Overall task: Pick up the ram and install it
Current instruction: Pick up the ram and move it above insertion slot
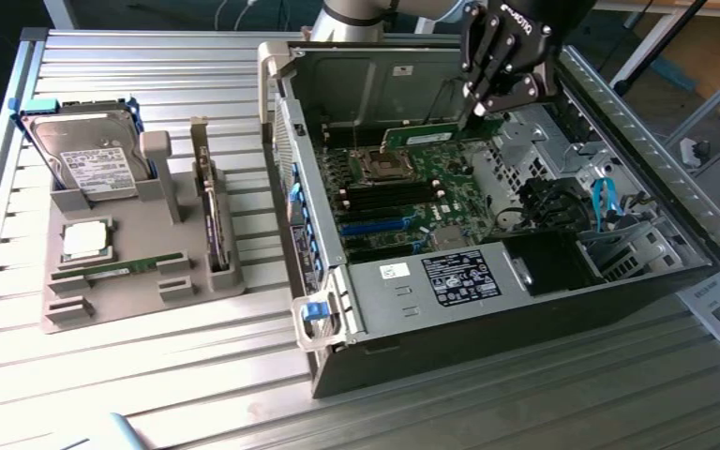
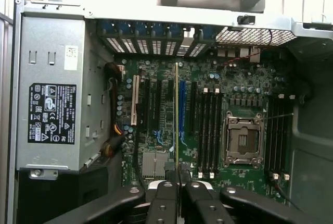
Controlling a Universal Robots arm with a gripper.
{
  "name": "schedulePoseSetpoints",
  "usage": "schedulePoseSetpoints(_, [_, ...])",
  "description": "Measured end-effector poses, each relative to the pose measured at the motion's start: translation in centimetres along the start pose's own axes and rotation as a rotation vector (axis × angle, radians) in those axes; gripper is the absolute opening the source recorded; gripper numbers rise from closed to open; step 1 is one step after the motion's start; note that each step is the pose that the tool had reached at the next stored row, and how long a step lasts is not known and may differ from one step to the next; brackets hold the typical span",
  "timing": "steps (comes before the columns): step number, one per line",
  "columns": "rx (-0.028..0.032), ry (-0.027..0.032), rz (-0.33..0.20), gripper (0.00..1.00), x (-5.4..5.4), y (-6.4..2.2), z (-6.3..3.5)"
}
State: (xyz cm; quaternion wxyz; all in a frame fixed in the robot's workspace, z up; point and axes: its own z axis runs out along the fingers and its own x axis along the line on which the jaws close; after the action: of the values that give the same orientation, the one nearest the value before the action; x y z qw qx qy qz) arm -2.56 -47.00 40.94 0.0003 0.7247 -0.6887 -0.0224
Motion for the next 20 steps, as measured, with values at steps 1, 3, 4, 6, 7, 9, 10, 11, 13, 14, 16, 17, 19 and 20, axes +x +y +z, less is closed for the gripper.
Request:
schedulePoseSetpoints(1, [0.0000, -0.0001, 0.000, 0.12, -0.2, -0.01, 0.04])
schedulePoseSetpoints(3, [0.0000, 0.0000, 0.000, 0.12, -0.7, -0.04, 0.10])
schedulePoseSetpoints(4, [0.0000, 0.0000, 0.000, 0.12, -0.9, -0.05, 0.13])
schedulePoseSetpoints(6, [0.0000, -0.0001, 0.000, 0.12, -1.5, -0.08, 0.21])
schedulePoseSetpoints(7, [0.0000, -0.0001, 0.000, 0.12, -1.9, -0.11, 0.27])
schedulePoseSetpoints(9, [-0.0001, 0.0001, 0.000, 0.12, -2.4, -0.13, 0.33])
schedulePoseSetpoints(10, [0.0000, 0.0000, 0.000, 0.12, -2.7, -0.15, 0.38])
schedulePoseSetpoints(11, [0.0000, 0.0000, 0.000, 0.12, -3.0, -0.17, 0.42])
schedulePoseSetpoints(13, [0.0000, 0.0000, 0.000, 0.12, -3.7, -0.20, 0.53])
schedulePoseSetpoints(14, [0.0000, 0.0001, 0.000, 0.12, -3.9, -0.21, 0.57])
schedulePoseSetpoints(16, [0.0000, 0.0000, 0.000, 0.12, -4.4, -0.25, 0.66])
schedulePoseSetpoints(17, [0.0000, 0.0001, 0.000, 0.12, -4.8, -0.27, 0.72])
schedulePoseSetpoints(19, [0.0000, -0.0001, 0.000, 0.12, -5.2, -0.29, 0.78])
schedulePoseSetpoints(20, [0.0000, 0.0000, 0.000, 0.12, -5.3, -0.30, 0.79])
